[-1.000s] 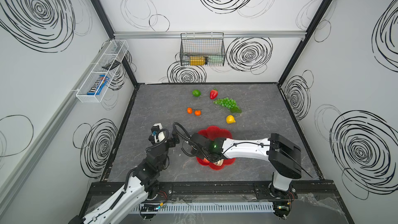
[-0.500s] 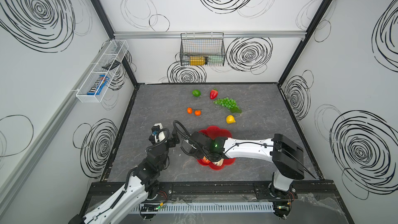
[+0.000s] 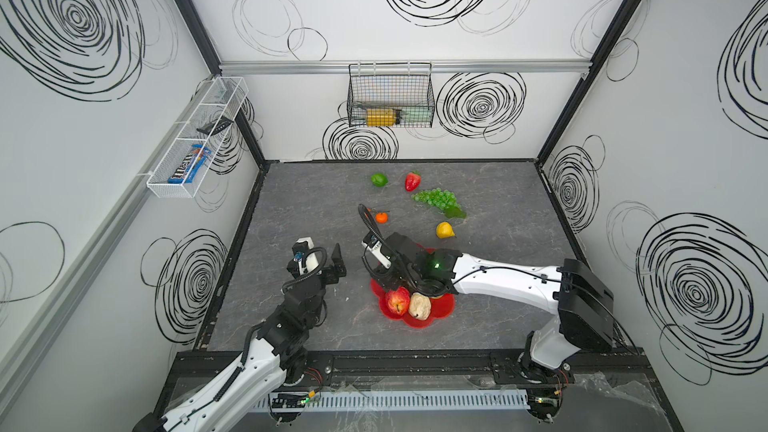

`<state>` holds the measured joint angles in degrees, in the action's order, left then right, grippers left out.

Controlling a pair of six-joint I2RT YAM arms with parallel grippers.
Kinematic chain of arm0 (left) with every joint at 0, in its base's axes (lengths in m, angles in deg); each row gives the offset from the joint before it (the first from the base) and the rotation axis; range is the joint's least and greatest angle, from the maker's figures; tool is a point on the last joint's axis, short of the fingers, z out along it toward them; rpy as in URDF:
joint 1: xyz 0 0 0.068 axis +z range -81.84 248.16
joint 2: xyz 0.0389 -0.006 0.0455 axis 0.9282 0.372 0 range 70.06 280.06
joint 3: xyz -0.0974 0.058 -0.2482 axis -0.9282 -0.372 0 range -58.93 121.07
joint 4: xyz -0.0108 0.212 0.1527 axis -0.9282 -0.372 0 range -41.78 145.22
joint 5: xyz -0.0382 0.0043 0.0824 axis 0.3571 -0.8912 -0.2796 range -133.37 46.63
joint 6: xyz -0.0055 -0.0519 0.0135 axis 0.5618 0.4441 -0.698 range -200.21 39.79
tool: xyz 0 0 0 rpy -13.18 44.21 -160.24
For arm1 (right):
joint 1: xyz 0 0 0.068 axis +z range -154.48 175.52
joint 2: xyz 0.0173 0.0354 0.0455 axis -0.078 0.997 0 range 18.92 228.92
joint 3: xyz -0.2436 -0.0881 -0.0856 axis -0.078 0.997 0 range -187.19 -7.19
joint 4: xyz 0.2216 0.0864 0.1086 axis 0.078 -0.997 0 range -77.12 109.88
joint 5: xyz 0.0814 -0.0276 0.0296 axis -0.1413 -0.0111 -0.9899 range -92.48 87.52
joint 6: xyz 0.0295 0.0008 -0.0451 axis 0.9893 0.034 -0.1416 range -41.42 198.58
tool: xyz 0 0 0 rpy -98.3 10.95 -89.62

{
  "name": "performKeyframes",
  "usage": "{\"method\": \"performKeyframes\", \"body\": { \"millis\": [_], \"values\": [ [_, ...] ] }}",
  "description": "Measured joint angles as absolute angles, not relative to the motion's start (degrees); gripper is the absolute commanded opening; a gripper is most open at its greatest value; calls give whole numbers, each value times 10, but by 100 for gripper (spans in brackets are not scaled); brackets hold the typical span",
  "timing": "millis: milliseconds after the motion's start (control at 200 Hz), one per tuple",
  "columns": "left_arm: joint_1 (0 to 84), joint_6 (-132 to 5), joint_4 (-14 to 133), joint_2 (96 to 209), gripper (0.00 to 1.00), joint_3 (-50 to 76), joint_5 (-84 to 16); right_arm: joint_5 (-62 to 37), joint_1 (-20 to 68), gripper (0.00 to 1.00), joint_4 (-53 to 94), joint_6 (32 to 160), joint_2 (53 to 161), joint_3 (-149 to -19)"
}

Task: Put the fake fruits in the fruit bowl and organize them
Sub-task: 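Open the right gripper and lift away while the left gripper reaches toward the lime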

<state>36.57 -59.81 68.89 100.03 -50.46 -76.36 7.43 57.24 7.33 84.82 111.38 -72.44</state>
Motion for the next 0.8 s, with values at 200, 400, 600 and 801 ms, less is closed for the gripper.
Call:
{"method": "performKeyframes", "body": {
  "millis": [200,400,600,801],
  "values": [
    [376,-593,692,1026,97,-505,-738,31,509,76,82,894,1082,-684],
    [404,-580,718,1091,98,-501,-669,7,455,77,99,922,1012,-629],
    [421,-553,735,1277,100,-413,-578,-8,376,77,159,961,889,-539],
    [422,-536,746,1478,99,-238,-523,-8,346,78,214,994,741,-413]
  ]
}}
